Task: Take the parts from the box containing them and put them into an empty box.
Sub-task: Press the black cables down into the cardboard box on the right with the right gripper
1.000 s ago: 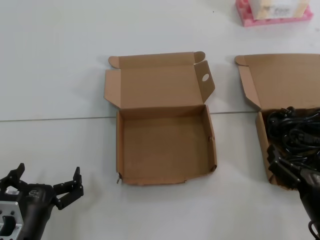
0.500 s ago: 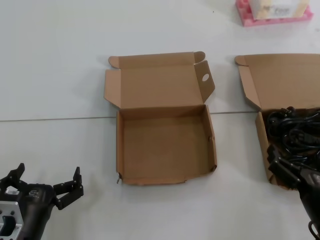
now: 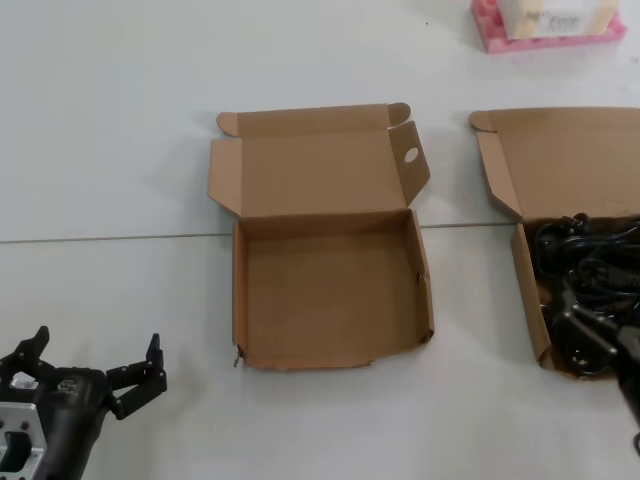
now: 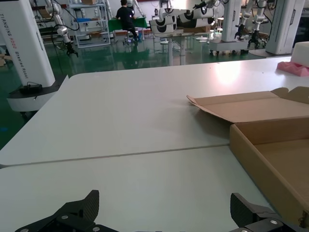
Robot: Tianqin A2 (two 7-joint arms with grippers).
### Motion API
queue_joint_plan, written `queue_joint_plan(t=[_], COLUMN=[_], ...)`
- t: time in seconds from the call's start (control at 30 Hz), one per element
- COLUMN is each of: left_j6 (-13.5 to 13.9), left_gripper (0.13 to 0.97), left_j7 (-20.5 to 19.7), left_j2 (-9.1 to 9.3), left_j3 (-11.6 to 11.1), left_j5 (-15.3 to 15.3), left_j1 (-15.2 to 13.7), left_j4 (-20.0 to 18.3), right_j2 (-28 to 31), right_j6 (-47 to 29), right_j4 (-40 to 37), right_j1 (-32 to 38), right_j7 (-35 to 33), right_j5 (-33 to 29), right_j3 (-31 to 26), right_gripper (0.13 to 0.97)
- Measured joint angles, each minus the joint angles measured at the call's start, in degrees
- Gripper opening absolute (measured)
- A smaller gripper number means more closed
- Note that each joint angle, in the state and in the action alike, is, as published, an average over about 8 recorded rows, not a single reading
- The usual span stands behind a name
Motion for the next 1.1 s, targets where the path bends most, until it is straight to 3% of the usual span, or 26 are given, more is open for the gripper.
queue_joint_plan(t=[0.2, 0.5, 0.83, 1.1], left_j6=[0.0, 0.0, 0.0, 0.0], left_gripper=[0.966, 0.966, 0.966, 0.966], left_j7=[0.0, 0.0, 0.0, 0.0], left_j2=[0.0, 0.0, 0.0, 0.0], left_j3=[0.0, 0.0, 0.0, 0.0], left_j5=[0.0, 0.0, 0.0, 0.0], left_j1=[0.0, 0.0, 0.0, 0.0], left_j4=[0.0, 0.0, 0.0, 0.0], right_j2=[3.3, 11.7, 12.4, 13.4], right_j6=[3.9, 10.7, 1.6, 0.7], right_j4=[1.6, -1.1, -3.5, -6.4], right_j1=[0.7, 5.7, 9.3, 9.1], right_j7=[0.0, 0.0, 0.0, 0.0], right_j5=[-8.3, -26.4, -45.2, -52.1], right_j3=[-0.8, -8.0, -4.0, -2.2], right_gripper=[0.966, 0.966, 0.966, 0.966])
